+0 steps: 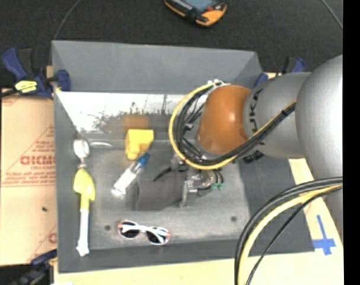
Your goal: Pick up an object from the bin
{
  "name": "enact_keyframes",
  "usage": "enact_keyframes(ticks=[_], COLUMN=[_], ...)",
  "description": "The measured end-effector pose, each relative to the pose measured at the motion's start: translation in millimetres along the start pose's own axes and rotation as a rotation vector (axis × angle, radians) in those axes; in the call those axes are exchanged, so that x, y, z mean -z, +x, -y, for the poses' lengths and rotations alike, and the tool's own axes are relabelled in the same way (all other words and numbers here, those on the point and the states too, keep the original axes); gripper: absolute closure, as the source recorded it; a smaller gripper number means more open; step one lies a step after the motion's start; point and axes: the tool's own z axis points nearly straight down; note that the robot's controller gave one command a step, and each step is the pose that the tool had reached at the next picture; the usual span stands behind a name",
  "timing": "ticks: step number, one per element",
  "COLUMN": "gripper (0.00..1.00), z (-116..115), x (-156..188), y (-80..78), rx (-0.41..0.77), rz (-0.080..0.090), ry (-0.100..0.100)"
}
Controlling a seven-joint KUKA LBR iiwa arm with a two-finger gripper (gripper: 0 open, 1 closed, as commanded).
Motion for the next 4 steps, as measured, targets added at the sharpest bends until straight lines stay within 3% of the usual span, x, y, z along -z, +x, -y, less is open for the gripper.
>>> enact_keyframes(ticks=[1,2,4], gripper=[0.0,1.0,1.0], z=[1.5,0.7,0.7], x=[1.1,1.6,4.7], y=[-4.5,-1.5,-0.4], rx=[0.014,0.002,0.002], rz=[0.006,0.005,0.003], ry=[0.002,-0.001,-0.001])
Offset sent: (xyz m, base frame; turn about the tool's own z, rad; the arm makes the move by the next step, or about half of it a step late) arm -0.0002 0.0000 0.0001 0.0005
